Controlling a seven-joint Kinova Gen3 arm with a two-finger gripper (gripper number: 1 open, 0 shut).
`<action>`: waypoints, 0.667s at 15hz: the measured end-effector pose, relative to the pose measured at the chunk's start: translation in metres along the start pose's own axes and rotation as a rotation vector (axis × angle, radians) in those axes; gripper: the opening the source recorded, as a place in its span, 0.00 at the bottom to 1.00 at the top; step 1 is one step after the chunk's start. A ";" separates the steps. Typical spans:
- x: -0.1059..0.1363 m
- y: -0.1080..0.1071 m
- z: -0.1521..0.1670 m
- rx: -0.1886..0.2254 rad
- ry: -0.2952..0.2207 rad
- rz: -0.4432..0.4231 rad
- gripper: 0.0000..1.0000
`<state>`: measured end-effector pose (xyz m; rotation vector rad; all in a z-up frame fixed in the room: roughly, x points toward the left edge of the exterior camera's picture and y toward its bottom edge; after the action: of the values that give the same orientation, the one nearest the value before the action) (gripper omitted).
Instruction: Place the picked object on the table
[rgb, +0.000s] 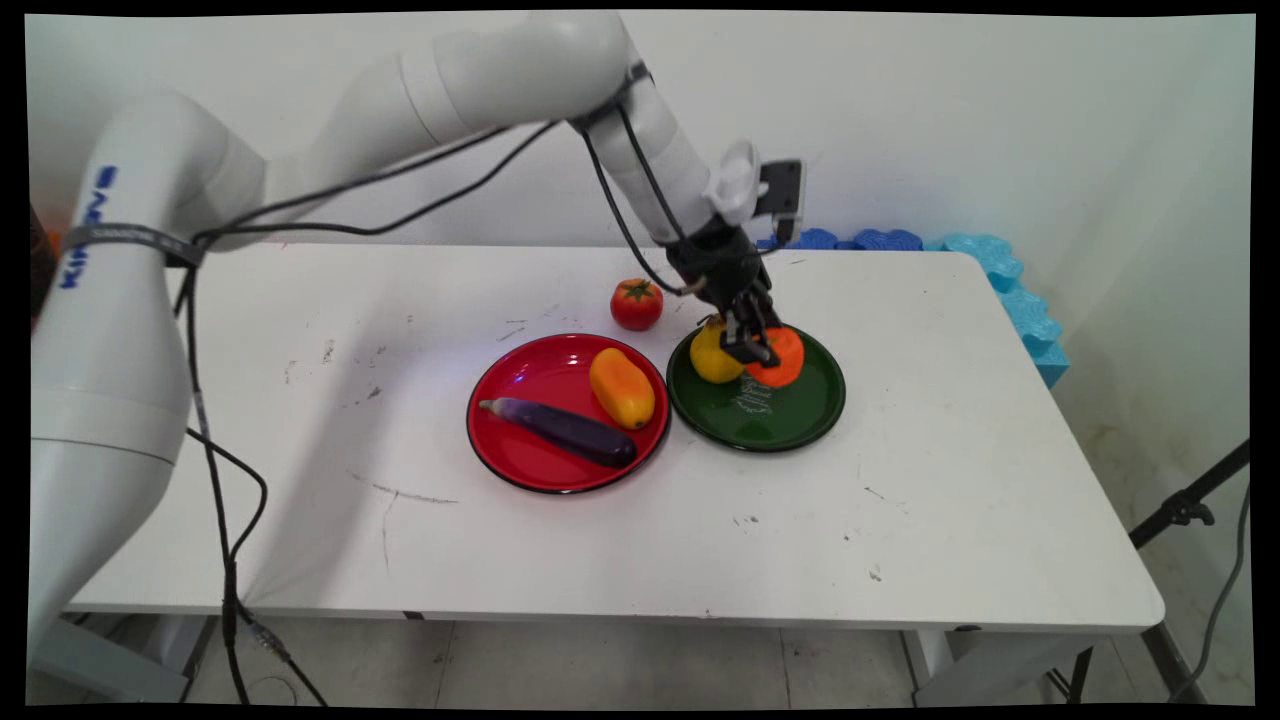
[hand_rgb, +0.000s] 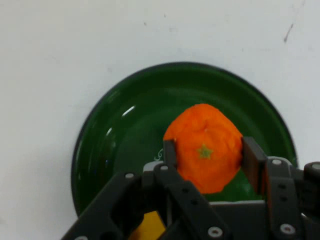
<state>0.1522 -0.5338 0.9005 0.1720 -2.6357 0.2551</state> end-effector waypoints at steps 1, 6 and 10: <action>0.004 0.005 -0.011 0.007 0.013 -0.026 0.00; 0.011 0.053 -0.066 0.015 0.062 -0.220 0.00; -0.005 0.083 -0.070 0.010 0.030 -0.318 0.00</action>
<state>0.1744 -0.4379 0.9466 0.5795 -2.5298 0.1610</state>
